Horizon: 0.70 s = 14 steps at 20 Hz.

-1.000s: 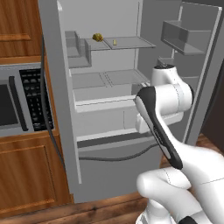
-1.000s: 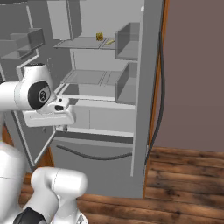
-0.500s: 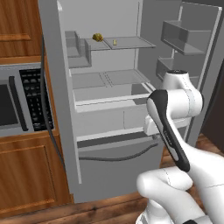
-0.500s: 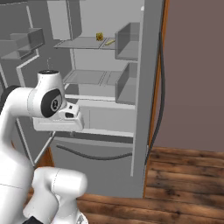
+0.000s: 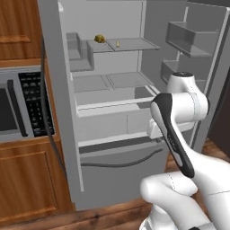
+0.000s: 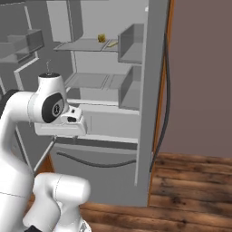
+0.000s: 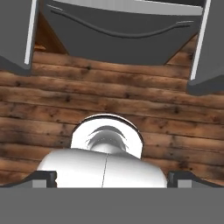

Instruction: Retrieve the butter from the fridge and place it on a plate on the dining table. Then retrieve the butter knife by the fridge and place it near the plate.

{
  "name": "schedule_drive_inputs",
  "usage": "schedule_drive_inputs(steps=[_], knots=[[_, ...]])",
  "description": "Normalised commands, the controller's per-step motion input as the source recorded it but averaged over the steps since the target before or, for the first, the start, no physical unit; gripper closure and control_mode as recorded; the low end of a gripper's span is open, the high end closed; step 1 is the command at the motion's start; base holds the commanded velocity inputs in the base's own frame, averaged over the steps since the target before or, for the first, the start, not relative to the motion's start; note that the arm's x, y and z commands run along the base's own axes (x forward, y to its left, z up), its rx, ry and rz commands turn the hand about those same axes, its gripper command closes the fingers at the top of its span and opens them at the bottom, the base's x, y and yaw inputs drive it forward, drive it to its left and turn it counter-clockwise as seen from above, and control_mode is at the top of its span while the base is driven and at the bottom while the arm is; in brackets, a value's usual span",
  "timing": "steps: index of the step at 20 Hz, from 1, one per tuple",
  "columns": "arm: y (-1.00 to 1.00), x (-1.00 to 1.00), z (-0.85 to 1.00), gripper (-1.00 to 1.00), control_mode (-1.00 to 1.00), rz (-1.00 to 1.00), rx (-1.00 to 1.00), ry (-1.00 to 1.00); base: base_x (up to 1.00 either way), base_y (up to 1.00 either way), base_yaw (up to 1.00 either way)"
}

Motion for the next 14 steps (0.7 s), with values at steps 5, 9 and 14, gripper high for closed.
schedule_drive_inputs(steps=[5, 9, 14], knots=[[0.0, 0.0, 0.0, -1.0, 1.0, 0.0, 0.0, 0.0, 0.56, 0.08, -0.02], [0.0, 0.0, 0.0, -1.0, 1.0, 0.0, 0.0, 0.0, 0.59, 0.03, 0.0], [0.0, 0.0, 0.0, -1.0, 1.0, 0.0, 0.0, 0.0, 0.62, 0.04, 0.0]])
